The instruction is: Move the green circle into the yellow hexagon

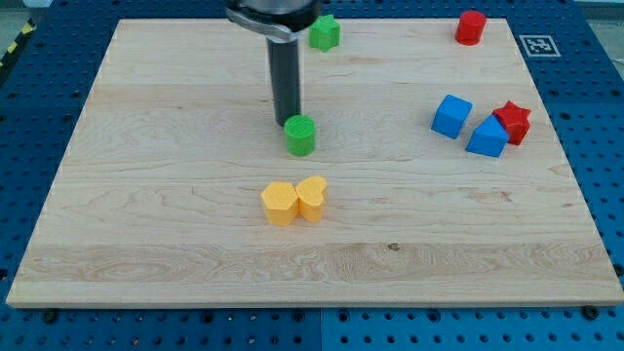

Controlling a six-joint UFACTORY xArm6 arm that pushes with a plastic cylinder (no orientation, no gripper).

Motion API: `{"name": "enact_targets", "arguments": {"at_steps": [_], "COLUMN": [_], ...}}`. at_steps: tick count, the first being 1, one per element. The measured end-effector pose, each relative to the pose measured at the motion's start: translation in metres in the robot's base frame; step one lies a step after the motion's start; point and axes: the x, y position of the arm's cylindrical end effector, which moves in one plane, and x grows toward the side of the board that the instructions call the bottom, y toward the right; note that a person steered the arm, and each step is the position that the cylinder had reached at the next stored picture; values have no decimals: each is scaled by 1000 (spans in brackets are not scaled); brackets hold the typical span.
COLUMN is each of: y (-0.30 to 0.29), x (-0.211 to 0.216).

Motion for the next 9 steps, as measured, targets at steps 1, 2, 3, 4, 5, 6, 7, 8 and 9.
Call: {"name": "enact_targets", "arguments": {"at_steps": [1, 2, 3, 4, 5, 6, 7, 8, 9], "y": [29, 56, 75, 76, 61, 26, 9, 8, -12], "x": [12, 26, 36, 35, 33, 33, 34, 36, 36]}}
